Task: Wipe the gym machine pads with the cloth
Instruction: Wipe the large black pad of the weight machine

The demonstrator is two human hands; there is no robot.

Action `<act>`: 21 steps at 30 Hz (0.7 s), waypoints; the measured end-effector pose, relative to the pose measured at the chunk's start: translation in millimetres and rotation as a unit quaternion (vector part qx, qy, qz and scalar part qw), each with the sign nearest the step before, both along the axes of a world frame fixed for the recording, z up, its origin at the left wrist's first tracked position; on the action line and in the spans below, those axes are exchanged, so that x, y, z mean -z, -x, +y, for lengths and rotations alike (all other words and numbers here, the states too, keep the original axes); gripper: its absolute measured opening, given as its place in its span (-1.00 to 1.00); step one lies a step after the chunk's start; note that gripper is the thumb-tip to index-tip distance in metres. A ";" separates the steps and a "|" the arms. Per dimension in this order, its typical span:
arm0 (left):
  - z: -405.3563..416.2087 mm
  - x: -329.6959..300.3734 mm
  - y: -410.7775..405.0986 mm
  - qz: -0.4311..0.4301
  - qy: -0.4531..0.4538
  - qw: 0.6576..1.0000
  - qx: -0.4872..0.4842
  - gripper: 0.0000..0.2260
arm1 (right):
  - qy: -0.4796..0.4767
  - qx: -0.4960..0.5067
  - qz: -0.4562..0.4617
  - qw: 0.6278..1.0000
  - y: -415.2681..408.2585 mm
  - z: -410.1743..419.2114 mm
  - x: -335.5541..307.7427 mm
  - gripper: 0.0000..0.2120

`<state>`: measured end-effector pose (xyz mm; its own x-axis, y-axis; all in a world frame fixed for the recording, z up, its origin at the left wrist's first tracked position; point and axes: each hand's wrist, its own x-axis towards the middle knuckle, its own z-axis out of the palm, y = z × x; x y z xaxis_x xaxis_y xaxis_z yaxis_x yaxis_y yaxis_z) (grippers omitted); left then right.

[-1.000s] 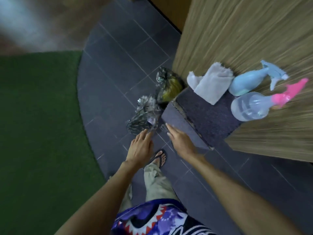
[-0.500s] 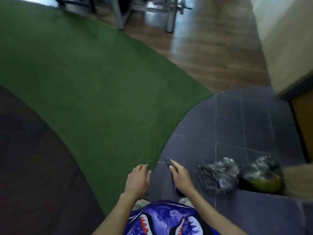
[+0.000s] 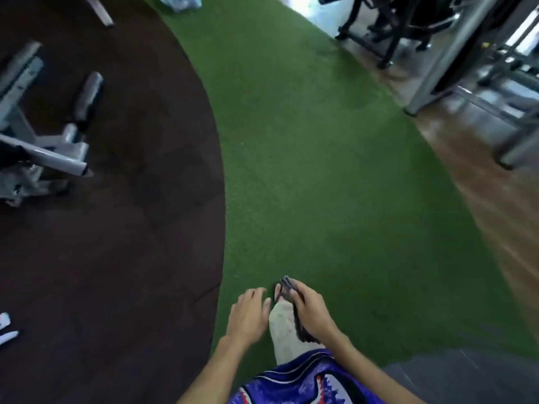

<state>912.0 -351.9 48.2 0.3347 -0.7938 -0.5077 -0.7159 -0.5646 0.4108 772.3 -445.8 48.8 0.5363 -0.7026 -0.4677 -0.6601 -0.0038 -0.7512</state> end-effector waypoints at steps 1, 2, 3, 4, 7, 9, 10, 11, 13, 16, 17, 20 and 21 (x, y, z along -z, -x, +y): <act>-19.5 0.2 -19.9 -0.003 -0.003 1.000 -0.013 -0.62 | -0.004 -0.023 0.008 1.000 -20.9 -24.9 2.4 -0.70; -39.6 0.1 -40.3 -0.005 -0.004 1.000 -0.031 -0.62 | -0.005 -0.042 0.018 0.999 -42.4 -51.5 2.7 -0.69; -58.0 -1.7 -59.6 -0.003 -0.007 0.999 -0.050 -0.62 | -0.005 -0.058 0.026 0.998 -63.5 -76.6 0.1 -0.68; -75.5 -3.8 -78.4 -0.001 -0.008 0.997 -0.070 -0.62 | -0.005 -0.073 0.030 0.997 -84.8 -99.3 -3.2 -0.67; -132.3 -12.1 -135.6 0.001 -0.007 0.992 -0.124 -0.65 | 0.004 -0.127 0.040 0.991 -151.5 -166.3 -10.0 -0.67; -162.0 -17.3 -170.1 0.013 -0.002 0.987 -0.161 -0.67 | 0.002 -0.155 0.041 0.987 -196.5 -202.4 -19.9 -0.69; -175.8 -16.4 -188.5 0.013 -0.002 0.985 -0.171 -0.67 | 0.001 -0.170 0.041 0.985 -219.7 -219.0 -22.2 -0.70; -189.7 -14.9 -208.1 0.012 -0.005 0.984 -0.177 -0.68 | 0.001 -0.185 0.041 0.982 -243.3 -236.4 -22.4 -0.70; -218.2 -9.0 -251.5 0.009 -0.013 0.982 -0.187 -0.69 | 0.002 -0.200 0.045 0.979 -293.4 -269.8 -20.9 -0.71; -262.3 -1.4 -329.8 0.009 -0.013 0.980 -0.196 -0.72 | 0.012 -0.211 0.055 0.976 -373.7 -317.8 -12.9 -0.71; -277.3 -0.4 -359.9 0.009 -0.012 0.980 -0.200 -0.73 | 0.014 -0.213 0.060 0.975 -402.2 -333.1 -11.4 -0.72; -320.7 -6.7 -453.6 0.005 -0.005 0.978 -0.208 -0.72 | 0.018 -0.210 0.067 0.975 -489.9 -376.8 -16.1 -0.74; -334.1 -11.4 -484.4 0.000 -0.002 0.979 -0.206 -0.71 | 0.018 -0.212 0.065 0.975 -518.6 -389.5 -20.0 -0.74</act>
<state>1396.4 -686.0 59.6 0.6261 -0.5896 -0.5104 -0.4279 -0.8069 0.4072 1290.9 -835.3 68.7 0.7201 -0.4481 -0.5298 -0.6828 -0.3214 -0.6561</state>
